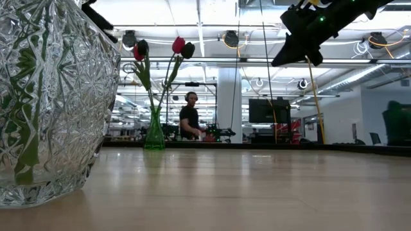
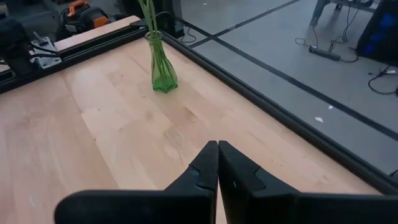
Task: Sort flowers into vase by color
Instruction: Return to Home Position
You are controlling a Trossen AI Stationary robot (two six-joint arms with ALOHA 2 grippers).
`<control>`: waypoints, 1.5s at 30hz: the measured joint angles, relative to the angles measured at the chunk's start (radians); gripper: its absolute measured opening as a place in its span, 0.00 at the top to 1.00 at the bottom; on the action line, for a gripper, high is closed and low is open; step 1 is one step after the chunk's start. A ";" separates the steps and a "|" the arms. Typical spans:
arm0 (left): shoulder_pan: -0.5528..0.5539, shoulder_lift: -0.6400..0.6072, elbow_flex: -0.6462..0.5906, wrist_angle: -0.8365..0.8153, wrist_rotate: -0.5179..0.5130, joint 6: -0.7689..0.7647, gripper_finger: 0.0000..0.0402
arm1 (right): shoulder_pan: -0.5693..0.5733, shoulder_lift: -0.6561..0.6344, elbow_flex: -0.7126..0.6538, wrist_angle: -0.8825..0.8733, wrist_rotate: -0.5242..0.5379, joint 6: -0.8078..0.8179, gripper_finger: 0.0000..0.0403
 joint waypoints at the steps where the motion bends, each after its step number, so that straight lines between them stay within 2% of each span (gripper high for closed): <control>1: -0.020 -0.022 -0.051 0.085 0.050 0.006 0.41 | 0.000 0.000 0.000 0.003 0.000 -0.005 0.99; 4: -0.089 -0.070 -0.207 0.390 0.142 -0.017 0.41 | 0.000 0.000 0.000 0.004 -0.001 0.003 0.99; 7: -0.171 -0.088 -0.336 0.619 0.141 -0.058 0.41 | 0.000 0.000 0.000 0.008 -0.001 0.010 0.99; 14: -0.379 -0.091 -0.492 0.769 -0.011 -0.052 0.41 | 0.000 0.000 0.000 0.007 -0.055 0.022 0.99; 18: -0.447 -0.099 -0.547 0.857 -0.043 -0.010 0.41 | 0.000 0.000 0.000 0.005 -0.053 0.055 0.99; 22: -0.454 -0.152 -0.553 0.820 -0.011 -0.014 0.41 | 0.000 0.000 0.000 0.005 -0.053 0.079 0.99; 27: -0.454 -0.296 -0.553 0.753 0.044 -0.030 0.41 | 0.000 0.000 0.000 0.002 -0.080 0.108 0.99; 30: -0.454 -0.388 -0.552 0.655 0.043 -0.052 0.41 | 0.000 0.000 0.000 -0.005 -0.081 0.109 0.99; 34: -0.455 -0.479 -0.553 0.582 -0.011 -0.057 0.41 | 0.000 0.000 0.000 -0.002 -0.080 0.110 0.99; 39: -0.466 -0.493 -0.626 0.694 -0.016 -0.066 0.41 | 0.000 0.000 0.000 -0.001 -0.080 0.110 0.99; 42: -0.478 -0.491 -0.648 0.684 -0.013 -0.101 0.41 | 0.000 0.000 0.000 0.000 -0.080 0.121 0.99; 45: -0.484 -0.493 -0.649 0.702 -0.012 -0.062 0.41 | 0.000 0.000 0.000 0.001 -0.079 0.103 0.99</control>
